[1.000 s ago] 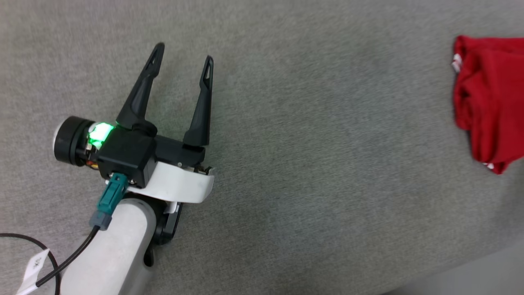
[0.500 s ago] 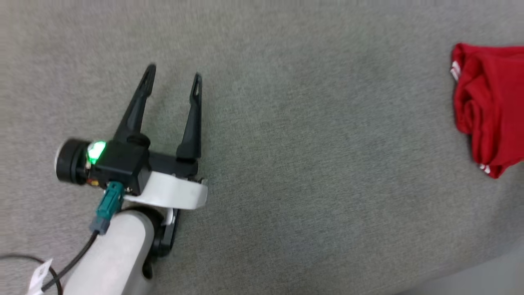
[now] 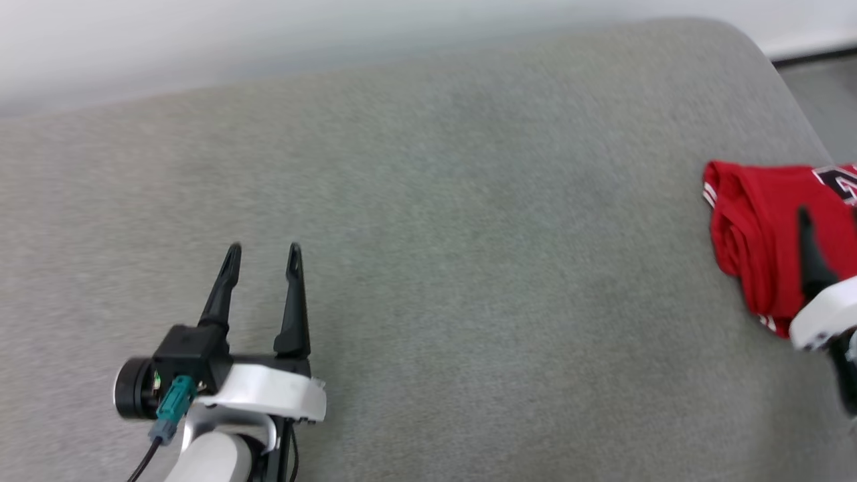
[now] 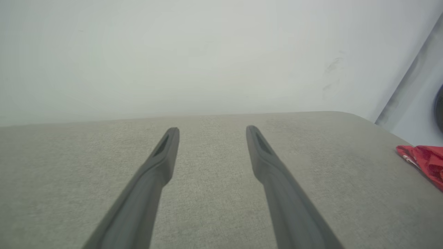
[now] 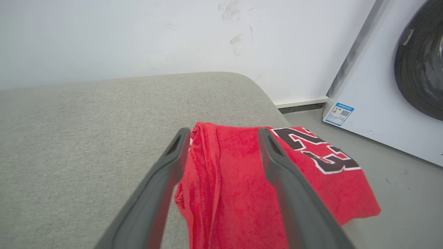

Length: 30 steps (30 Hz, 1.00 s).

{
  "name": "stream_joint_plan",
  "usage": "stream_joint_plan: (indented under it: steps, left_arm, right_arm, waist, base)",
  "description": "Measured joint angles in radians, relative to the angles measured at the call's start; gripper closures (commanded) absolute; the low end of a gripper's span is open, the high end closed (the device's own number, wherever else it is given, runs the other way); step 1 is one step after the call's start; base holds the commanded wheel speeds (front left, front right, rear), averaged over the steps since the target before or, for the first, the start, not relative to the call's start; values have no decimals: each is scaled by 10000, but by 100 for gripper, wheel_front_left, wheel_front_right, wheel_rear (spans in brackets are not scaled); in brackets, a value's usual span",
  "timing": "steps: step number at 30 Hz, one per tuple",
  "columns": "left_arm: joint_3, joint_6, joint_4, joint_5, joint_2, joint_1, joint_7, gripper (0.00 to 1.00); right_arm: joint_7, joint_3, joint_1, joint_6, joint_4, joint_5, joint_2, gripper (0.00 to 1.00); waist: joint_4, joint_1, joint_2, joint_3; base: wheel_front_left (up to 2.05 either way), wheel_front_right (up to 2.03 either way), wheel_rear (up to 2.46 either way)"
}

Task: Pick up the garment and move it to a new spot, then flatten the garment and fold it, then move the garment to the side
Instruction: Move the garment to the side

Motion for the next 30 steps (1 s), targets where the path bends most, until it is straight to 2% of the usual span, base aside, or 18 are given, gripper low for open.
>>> stream_joint_plan:
  steps: [11, 17, 22, 30]
  left_arm:
    - [481, -63, 673, -405, -125, 943, -274, 0]
    - [817, -165, 884, -495, -35, 1312, -295, 0]
    - [798, -301, 1026, -454, 40, 1655, -299, 0]
    - [771, -474, 1415, -416, 46, 1950, -299, 0]
  right_arm:
    - [1147, 222, 2573, 0, -3975, -219, 1289, 0]
    - [1720, 119, 3679, 0, -5649, -497, 2080, 0]
    - [2161, 2, 4530, -2, -6625, -865, 2476, 0]
    - [2606, -125, 5403, -2, -7532, -1156, 2778, 0]
  waist:
    - [1391, -1, 0, -1269]
    - [2018, 0, 0, -1840]
    - [2221, -1, 0, -2331]
    - [2110, -1, 0, -2719]
  base:
    - [0, 0, 0]
    - [0, 0, 0]
    - [0, 0, 0]
    - [0, 0, 0]
